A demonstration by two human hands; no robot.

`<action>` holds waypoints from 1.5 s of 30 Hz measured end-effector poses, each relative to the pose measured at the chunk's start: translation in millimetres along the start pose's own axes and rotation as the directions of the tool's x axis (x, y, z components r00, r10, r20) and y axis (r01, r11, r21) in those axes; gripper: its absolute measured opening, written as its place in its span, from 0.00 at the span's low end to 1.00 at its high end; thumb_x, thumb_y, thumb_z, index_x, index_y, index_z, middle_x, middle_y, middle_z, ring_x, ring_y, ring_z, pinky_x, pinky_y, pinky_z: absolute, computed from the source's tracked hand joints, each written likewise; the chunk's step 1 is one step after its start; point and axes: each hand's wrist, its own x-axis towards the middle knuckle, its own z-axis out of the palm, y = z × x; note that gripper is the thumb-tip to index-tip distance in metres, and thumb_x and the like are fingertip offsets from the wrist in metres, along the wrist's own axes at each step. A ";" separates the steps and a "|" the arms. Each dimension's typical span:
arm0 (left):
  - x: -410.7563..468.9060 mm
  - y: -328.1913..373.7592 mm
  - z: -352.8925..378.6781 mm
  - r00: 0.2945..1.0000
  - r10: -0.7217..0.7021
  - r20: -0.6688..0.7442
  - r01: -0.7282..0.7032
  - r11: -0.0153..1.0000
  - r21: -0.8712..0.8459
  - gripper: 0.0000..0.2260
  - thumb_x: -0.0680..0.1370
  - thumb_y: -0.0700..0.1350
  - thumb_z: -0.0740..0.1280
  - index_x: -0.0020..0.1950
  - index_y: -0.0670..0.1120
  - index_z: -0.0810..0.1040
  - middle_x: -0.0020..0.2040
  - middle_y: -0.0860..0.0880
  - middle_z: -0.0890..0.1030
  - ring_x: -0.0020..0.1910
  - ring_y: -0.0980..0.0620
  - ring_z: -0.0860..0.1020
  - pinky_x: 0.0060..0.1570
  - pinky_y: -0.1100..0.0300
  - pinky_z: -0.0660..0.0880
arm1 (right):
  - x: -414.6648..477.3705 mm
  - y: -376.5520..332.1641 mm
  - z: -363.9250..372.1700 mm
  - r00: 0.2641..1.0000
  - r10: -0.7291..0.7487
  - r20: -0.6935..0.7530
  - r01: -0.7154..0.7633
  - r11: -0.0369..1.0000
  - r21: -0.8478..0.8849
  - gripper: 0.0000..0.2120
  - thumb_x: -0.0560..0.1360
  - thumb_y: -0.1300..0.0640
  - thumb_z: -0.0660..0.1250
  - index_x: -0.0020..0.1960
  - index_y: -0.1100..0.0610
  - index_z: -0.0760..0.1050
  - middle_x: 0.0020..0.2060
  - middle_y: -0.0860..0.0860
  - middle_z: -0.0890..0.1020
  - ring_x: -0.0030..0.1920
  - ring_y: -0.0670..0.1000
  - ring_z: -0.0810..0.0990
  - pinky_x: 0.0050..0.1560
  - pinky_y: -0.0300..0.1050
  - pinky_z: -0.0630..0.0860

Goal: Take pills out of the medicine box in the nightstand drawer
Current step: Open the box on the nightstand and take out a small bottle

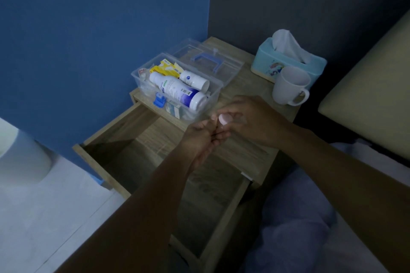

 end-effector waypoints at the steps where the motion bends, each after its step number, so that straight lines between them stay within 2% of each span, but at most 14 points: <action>1: -0.2 -0.6 -1.1 1.000 -0.003 -0.009 0.003 1.000 -0.020 0.16 0.83 0.47 0.60 0.57 0.36 0.81 0.50 0.40 0.86 0.43 0.52 0.85 0.59 0.55 0.79 | -1.6 2.3 -1.3 1.000 -0.019 -0.012 0.019 1.000 -0.001 0.15 0.73 0.61 0.73 0.59 0.54 0.83 0.52 0.50 0.84 0.51 0.43 0.80 0.51 0.35 0.74; 4: -1.8 -4.8 -7.3 0.999 -0.020 -0.050 0.019 1.000 -0.014 0.15 0.83 0.48 0.60 0.54 0.39 0.81 0.46 0.42 0.87 0.45 0.52 0.85 0.59 0.55 0.79 | -7.3 8.8 -6.8 0.996 0.013 -0.092 -0.008 0.998 0.055 0.23 0.73 0.65 0.72 0.66 0.54 0.78 0.58 0.48 0.81 0.56 0.42 0.79 0.57 0.34 0.75; 6: -3.2 -8.8 -11.4 0.999 -0.031 -0.039 0.030 0.999 -0.029 0.15 0.83 0.47 0.60 0.58 0.38 0.80 0.47 0.41 0.87 0.47 0.50 0.86 0.59 0.53 0.79 | -14.3 15.1 -7.4 0.985 0.071 -0.158 -0.047 0.988 0.149 0.23 0.74 0.64 0.71 0.67 0.54 0.77 0.56 0.48 0.80 0.55 0.41 0.80 0.57 0.33 0.76; 9: -3.6 -11.8 -13.3 0.999 -0.042 0.009 0.043 0.991 -0.129 0.15 0.83 0.41 0.58 0.67 0.38 0.75 0.52 0.37 0.85 0.52 0.44 0.85 0.58 0.49 0.80 | -28.8 25.7 0.6 0.951 0.195 -0.239 -0.138 0.961 0.238 0.19 0.73 0.61 0.74 0.63 0.54 0.79 0.53 0.51 0.79 0.50 0.43 0.81 0.54 0.37 0.79; 12: -3.0 -11.9 -13.1 0.998 -0.040 0.045 0.047 0.987 -0.154 0.16 0.81 0.39 0.61 0.69 0.39 0.73 0.57 0.37 0.84 0.55 0.43 0.84 0.59 0.49 0.79 | -46.9 39.1 15.7 0.901 0.353 -0.253 -0.255 0.901 0.351 0.18 0.70 0.62 0.77 0.58 0.51 0.80 0.52 0.55 0.81 0.48 0.46 0.83 0.51 0.35 0.79; 15: -3.8 -14.7 -12.8 0.998 0.027 0.064 -0.032 0.996 0.082 0.23 0.74 0.43 0.73 0.68 0.43 0.75 0.59 0.44 0.84 0.58 0.48 0.83 0.60 0.50 0.78 | -65.1 48.9 35.3 0.838 0.479 -0.260 -0.313 0.814 0.490 0.18 0.68 0.65 0.78 0.54 0.51 0.81 0.51 0.56 0.84 0.48 0.51 0.85 0.50 0.38 0.81; 18: -0.8 -17.9 -10.1 0.978 0.207 0.007 -0.186 0.863 0.470 0.21 0.72 0.45 0.76 0.64 0.47 0.79 0.54 0.50 0.86 0.55 0.54 0.84 0.57 0.53 0.80 | -81.2 52.5 55.2 0.781 0.522 -0.343 -0.356 0.823 0.442 0.12 0.68 0.56 0.79 0.52 0.52 0.83 0.48 0.47 0.86 0.48 0.44 0.85 0.53 0.42 0.82; 22: 1.9 -19.9 -5.9 0.916 0.395 0.074 -0.329 0.630 0.704 0.18 0.73 0.46 0.74 0.62 0.49 0.79 0.52 0.57 0.84 0.53 0.63 0.82 0.51 0.69 0.79 | -94.3 48.7 72.9 0.759 0.525 -0.385 -0.403 0.843 0.356 0.18 0.69 0.41 0.75 0.56 0.45 0.81 0.50 0.38 0.85 0.52 0.37 0.82 0.54 0.38 0.80; 24: 3.1 -21.5 -3.4 0.905 0.400 0.145 -0.346 0.497 0.796 0.17 0.76 0.50 0.70 0.64 0.50 0.77 0.55 0.56 0.82 0.55 0.62 0.80 0.53 0.65 0.78 | -96.6 49.6 79.0 0.750 0.530 -0.395 -0.422 0.844 0.331 0.21 0.70 0.38 0.73 0.60 0.45 0.80 0.54 0.40 0.84 0.56 0.38 0.81 0.57 0.39 0.78; 28: 4.7 -25.9 -0.2 0.926 0.325 0.191 -0.309 0.364 0.879 0.17 0.80 0.54 0.62 0.68 0.51 0.72 0.64 0.50 0.76 0.64 0.51 0.75 0.62 0.51 0.75 | -100.9 52.7 83.7 0.771 0.454 -0.446 -0.404 0.891 0.209 0.17 0.71 0.45 0.74 0.58 0.49 0.82 0.52 0.44 0.85 0.55 0.46 0.80 0.57 0.39 0.74; 31: 7.4 -29.6 2.1 0.932 0.299 0.206 -0.269 0.188 0.945 0.21 0.82 0.55 0.59 0.73 0.50 0.68 0.76 0.46 0.65 0.78 0.45 0.58 0.74 0.46 0.61 | -104.6 53.6 83.9 0.796 0.382 -0.470 -0.393 0.916 0.078 0.12 0.70 0.50 0.76 0.53 0.52 0.84 0.47 0.47 0.85 0.50 0.49 0.78 0.52 0.35 0.69; 33: 11.6 -30.9 4.2 0.933 0.306 0.191 -0.222 0.070 0.973 0.24 0.82 0.57 0.57 0.76 0.51 0.64 0.80 0.44 0.57 0.80 0.45 0.50 0.78 0.48 0.53 | -105.5 54.5 82.9 0.779 0.397 -0.486 -0.420 0.905 0.065 0.12 0.68 0.52 0.78 0.50 0.52 0.85 0.44 0.48 0.83 0.48 0.50 0.76 0.49 0.36 0.68; 38: 24.1 -36.4 9.4 0.921 0.330 0.205 -0.194 -0.067 0.979 0.29 0.80 0.60 0.57 0.78 0.50 0.59 0.81 0.44 0.55 0.81 0.47 0.47 0.78 0.53 0.44 | -106.9 55.4 80.6 0.791 0.436 -0.429 -0.445 0.892 0.085 0.17 0.65 0.58 0.79 0.53 0.55 0.85 0.46 0.51 0.82 0.49 0.52 0.76 0.49 0.37 0.67; 45: 18.1 -35.2 -3.3 0.909 0.288 0.301 -0.253 -0.192 0.948 0.31 0.82 0.59 0.54 0.80 0.44 0.55 0.81 0.45 0.53 0.81 0.49 0.48 0.79 0.53 0.44 | -105.8 47.6 75.7 0.794 0.373 -0.481 -0.378 0.921 0.092 0.19 0.65 0.61 0.76 0.55 0.60 0.82 0.49 0.53 0.82 0.51 0.54 0.78 0.55 0.36 0.69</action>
